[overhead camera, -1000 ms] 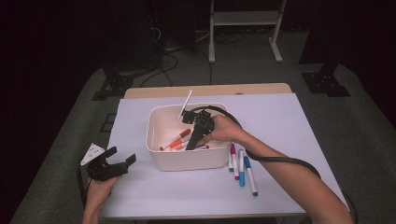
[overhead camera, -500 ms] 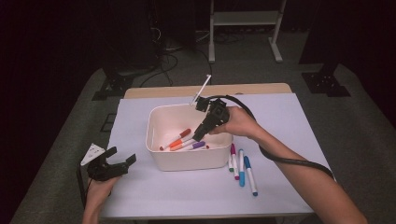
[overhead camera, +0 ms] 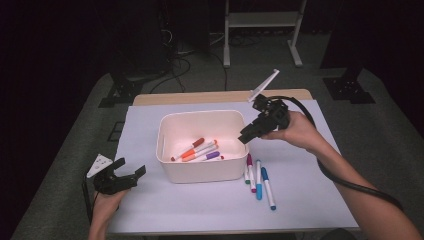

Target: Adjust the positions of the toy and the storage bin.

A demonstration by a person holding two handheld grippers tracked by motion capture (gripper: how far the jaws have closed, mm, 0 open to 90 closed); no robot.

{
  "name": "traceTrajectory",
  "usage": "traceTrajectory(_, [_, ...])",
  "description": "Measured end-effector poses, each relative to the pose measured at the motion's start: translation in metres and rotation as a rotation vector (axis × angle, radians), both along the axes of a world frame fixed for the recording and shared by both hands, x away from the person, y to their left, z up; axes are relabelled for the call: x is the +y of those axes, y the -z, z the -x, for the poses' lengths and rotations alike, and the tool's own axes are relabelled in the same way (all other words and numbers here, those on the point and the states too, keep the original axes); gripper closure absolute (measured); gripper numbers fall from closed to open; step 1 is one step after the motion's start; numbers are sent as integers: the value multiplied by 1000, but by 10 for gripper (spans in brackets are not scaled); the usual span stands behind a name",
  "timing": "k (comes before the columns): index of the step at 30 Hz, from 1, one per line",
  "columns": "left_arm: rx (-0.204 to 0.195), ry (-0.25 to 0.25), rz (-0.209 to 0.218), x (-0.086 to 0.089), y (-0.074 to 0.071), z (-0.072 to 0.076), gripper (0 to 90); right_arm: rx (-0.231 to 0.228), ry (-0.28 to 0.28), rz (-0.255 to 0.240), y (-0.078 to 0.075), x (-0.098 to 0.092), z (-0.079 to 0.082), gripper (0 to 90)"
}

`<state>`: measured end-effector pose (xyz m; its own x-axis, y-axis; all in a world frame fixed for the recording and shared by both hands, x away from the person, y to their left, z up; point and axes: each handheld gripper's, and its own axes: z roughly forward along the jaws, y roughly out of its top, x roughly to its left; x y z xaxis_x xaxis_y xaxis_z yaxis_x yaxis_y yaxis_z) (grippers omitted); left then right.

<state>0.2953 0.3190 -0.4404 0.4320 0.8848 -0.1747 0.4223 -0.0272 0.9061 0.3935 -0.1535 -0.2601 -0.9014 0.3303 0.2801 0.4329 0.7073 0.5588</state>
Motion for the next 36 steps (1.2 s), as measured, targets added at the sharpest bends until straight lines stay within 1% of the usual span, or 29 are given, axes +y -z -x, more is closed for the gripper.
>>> traceTrajectory(1, [0,0,1,0,0,0,25,-7,8,-4,0,-7,3,632])
traceTrajectory(2, [0,0,1,-1,0,0,25,-7,19,-13,1,-15,6,632])
traceTrajectory(4, [2,2,-2,-1,0,0,25,-3,35,-19,5,-26,10,629])
traceTrajectory(7, [0,5,-4,-2,0,0,25,15,69,-32,16,-44,15,625])
traceTrajectory(10, [0,3,0,-2,0,0,25,34,91,-29,35,-57,18,618])
traceTrajectory(14, [3,5,-5,-2,1,0,25,84,132,-27,68,-70,20,609])
traceTrajectory(16, [3,6,-5,-2,1,0,25,103,145,-30,81,-74,21,607])
traceTrajectory(18, [3,6,-4,-3,0,-1,25,131,159,-29,95,-77,21,604])
traceTrajectory(20, [1,6,-3,-3,0,0,25,145,166,-17,108,-78,22,601])
traceTrajectory(23, [1,6,-2,-3,0,0,25,167,190,8,128,-78,22,593])
traceTrajectory(27, [1,5,-3,-2,0,0,25,165,217,47,149,-74,23,576])
traceTrajectory(28, [1,4,-2,-2,0,0,25,154,223,56,153,-73,23,572])
traceTrajectory(30, [1,4,-2,-2,0,0,25,149,228,66,158,-70,23,566])
traceTrajectory(32, [-1,4,-3,-2,0,0,25,130,241,78,160,-67,23,561])
traceTrajectory(33, [-1,3,-3,-1,0,0,25,130,244,81,161,-66,23,561])
traceTrajectory(35, [-2,1,-1,-1,0,0,25,106,253,102,163,-64,23,561])
traceTrajectory(36, [-3,1,-1,0,0,0,25,105,255,105,164,-64,23,561])
